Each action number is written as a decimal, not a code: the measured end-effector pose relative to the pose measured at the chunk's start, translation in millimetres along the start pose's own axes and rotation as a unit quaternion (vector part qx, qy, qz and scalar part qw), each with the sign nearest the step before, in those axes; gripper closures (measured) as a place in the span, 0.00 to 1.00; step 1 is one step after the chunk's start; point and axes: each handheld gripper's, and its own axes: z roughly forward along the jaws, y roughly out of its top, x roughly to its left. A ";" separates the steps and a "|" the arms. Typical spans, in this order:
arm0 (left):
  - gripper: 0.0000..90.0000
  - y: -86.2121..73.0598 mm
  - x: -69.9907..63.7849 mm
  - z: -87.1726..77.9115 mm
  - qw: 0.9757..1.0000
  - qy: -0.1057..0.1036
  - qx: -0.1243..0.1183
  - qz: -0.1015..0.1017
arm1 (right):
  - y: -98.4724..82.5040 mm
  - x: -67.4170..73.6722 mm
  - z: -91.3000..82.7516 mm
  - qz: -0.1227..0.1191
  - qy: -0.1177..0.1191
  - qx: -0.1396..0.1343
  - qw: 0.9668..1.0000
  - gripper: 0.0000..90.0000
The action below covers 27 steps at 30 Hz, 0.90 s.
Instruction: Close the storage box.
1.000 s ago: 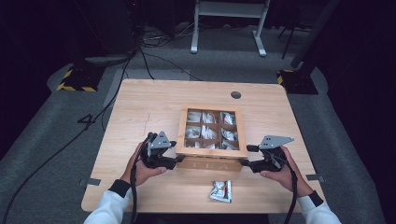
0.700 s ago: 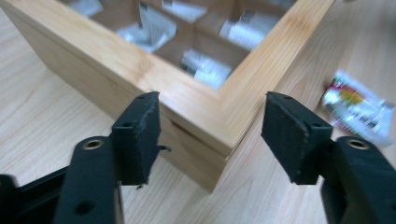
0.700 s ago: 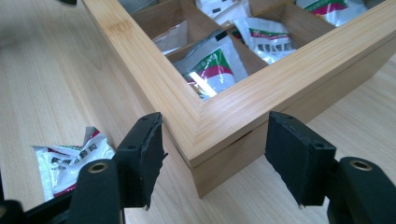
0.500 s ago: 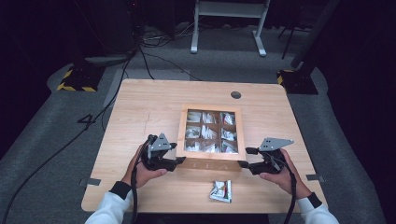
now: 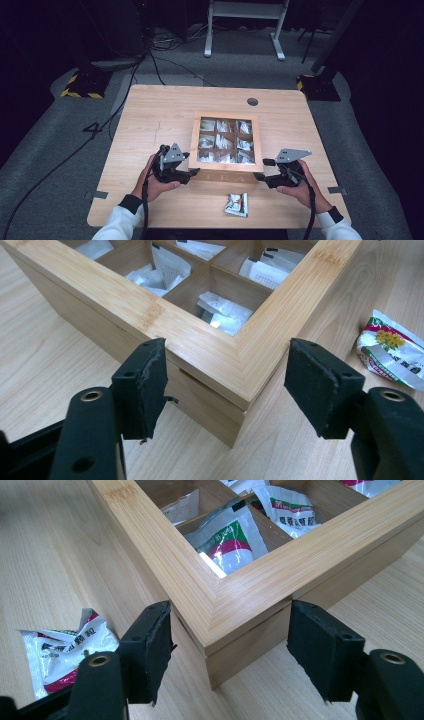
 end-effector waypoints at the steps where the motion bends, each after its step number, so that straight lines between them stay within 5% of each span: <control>1: 0.39 0.8 -0.3 -0.6 1.000 0.000 -0.002 -0.001 | 0.1 0.0 -0.3 0.000 0.001 -0.001 1.000 0.39; 12: 0.25 0.2 7.0 -19.3 1.000 0.015 -0.020 -0.002 | 3.7 -0.7 -8.1 -0.028 -0.003 -0.007 1.000 0.34; 17: 0.22 -8.6 7.4 -22.0 1.000 0.028 -0.002 0.014 | 1.7 -0.3 -9.5 -0.044 -0.015 0.001 0.999 0.30; 27: 0.21 -38.4 14.3 -27.9 0.997 0.062 0.035 0.015 | -15.5 -7.5 -15.8 -0.049 -0.039 0.012 0.998 0.30</control>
